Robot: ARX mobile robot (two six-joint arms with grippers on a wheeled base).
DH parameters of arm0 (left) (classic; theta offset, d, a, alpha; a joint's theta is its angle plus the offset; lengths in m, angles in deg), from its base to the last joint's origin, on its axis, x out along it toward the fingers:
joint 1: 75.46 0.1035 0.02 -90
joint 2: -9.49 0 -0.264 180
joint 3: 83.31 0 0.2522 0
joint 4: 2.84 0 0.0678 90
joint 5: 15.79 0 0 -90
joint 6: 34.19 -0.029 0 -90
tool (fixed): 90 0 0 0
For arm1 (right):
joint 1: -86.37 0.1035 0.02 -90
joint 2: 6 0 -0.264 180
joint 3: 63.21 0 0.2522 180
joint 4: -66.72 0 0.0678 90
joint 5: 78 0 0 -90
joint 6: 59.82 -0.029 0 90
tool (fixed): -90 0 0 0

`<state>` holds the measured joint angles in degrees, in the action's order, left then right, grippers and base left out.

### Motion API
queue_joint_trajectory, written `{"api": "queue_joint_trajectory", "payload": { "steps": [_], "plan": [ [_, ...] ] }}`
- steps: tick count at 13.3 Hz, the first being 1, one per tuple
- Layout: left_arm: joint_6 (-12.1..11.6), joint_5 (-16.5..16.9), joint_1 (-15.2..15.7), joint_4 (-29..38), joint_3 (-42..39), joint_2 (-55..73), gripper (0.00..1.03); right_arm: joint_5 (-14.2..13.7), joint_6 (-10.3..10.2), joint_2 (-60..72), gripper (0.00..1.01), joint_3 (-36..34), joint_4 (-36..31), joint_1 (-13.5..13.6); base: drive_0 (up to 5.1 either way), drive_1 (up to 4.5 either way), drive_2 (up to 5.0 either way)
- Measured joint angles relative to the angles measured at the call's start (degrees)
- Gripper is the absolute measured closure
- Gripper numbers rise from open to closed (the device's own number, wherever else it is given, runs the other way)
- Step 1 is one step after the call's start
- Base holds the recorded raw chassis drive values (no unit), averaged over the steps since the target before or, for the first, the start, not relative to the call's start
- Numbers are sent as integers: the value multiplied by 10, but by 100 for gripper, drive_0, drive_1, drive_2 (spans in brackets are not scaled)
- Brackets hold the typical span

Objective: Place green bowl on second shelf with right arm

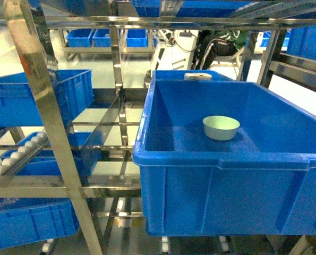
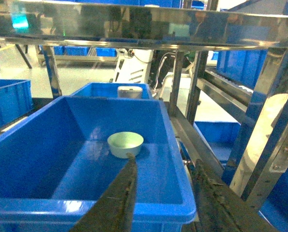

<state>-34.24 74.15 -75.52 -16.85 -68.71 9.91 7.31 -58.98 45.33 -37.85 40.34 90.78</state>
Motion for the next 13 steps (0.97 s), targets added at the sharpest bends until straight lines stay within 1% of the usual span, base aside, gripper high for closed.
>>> {"api": "queue_joint_trajectory", "payload": {
  "steps": [1, 2, 3, 6, 8, 9, 10, 13],
  "plan": [
    [0, 0, 0, 0, 0, 0, 5, 37, 0, -22, 75, -19, 11, -23, 0, 0, 0],
    [0, -1, 0, 0, 0, 0, 5, 43, 0, -41, 87, -33, 20, -43, 0, 0, 0],
    [0, 0, 0, 0, 0, 0, 5, 45, 1, -68, 100, -48, 30, -48, 0, 0, 0],
    [0, 0, 0, 0, 0, 0, 5, 45, -2, -135, 99, -73, 70, -47, 0, 0, 0],
    [0, 0, 0, 0, 0, 0, 5, 45, -2, -199, 99, -90, 116, -47, 0, 0, 0],
    [0, 0, 0, 0, 0, 0, 5, 46, -2, -212, 99, -108, 111, -47, 0, 0, 0],
    [0, 0, 0, 0, 0, 0, 5, 46, -2, -230, 99, -108, 126, -47, 0, 0, 0],
    [0, 0, 0, 0, 0, 0, 5, 46, -2, -322, 99, -108, 210, -47, 0, 0, 0]
  ]
}}
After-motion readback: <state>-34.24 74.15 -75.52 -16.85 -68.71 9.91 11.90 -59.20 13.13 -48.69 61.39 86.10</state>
